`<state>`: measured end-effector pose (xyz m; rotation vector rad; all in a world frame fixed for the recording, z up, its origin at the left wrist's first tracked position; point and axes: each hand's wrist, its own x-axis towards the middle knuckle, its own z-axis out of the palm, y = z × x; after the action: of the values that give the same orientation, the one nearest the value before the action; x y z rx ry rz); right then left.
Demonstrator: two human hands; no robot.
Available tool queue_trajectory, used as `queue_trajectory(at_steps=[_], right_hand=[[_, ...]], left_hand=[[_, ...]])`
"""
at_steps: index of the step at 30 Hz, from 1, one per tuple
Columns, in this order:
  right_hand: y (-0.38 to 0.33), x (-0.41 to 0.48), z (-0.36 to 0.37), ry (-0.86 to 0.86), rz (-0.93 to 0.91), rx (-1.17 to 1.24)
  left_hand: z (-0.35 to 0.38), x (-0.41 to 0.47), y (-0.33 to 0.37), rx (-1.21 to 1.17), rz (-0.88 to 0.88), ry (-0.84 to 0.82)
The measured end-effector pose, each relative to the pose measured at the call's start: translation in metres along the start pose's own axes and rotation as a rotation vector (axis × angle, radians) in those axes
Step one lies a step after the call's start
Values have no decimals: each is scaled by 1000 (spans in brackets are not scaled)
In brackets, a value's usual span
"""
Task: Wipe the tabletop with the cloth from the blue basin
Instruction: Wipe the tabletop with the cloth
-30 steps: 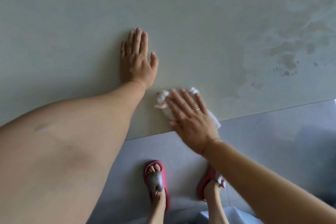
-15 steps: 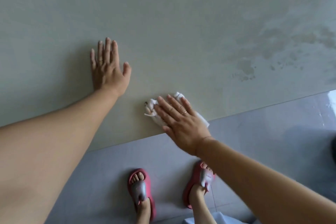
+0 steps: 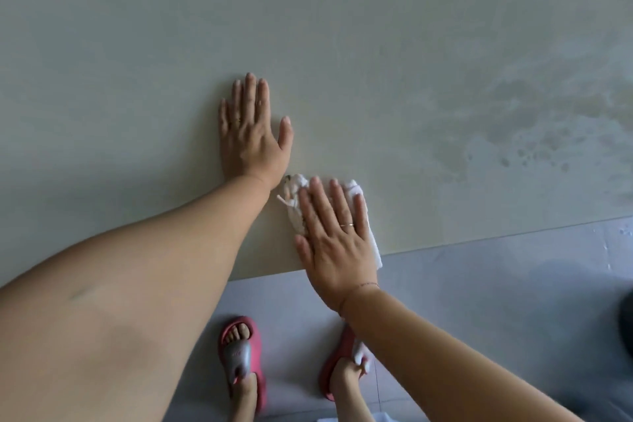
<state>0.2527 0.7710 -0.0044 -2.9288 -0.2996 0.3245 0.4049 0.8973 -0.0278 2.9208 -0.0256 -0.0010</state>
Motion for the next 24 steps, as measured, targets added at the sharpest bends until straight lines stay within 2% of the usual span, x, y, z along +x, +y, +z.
queue_trajectory(at_steps=[2,3,4,5,7,9,10,11,12,14,16,18,20,22,24], right_hand=[[40,6,-10,-38,-264,-75],[64,12,-16,-42,-321,-116],[87,19,-23,-37,-301,-140],[109,27,-29,-21,-203,-130],[134,41,-36,5,120,-52],[118,50,-31,54,430,12],[100,51,-27,71,499,33],[79,50,-23,83,477,45],[59,47,-19,72,361,47],[37,35,-16,19,-4,6],[59,40,-22,-49,-298,-75],[97,61,-32,-64,-416,-155],[131,89,-43,-46,-234,-148],[148,114,-49,0,97,-52],[129,127,-45,55,373,18]], left_hand=[[-2,-1,2,-2,-3,-8],[-3,-2,3,0,-4,-12],[-3,-1,4,4,-8,-12],[-4,-1,4,6,-15,-11],[-5,1,4,4,-28,-12],[-5,1,5,6,-30,-14],[-4,1,5,7,-28,-13],[-4,2,5,7,-27,-12],[-4,2,4,9,-26,-10],[-4,1,4,16,-22,-2],[-3,2,4,19,-19,2],[-4,2,4,20,-24,-7],[-5,3,5,22,-28,-13],[-6,2,6,26,-30,-15],[-6,2,6,27,-26,-15]])
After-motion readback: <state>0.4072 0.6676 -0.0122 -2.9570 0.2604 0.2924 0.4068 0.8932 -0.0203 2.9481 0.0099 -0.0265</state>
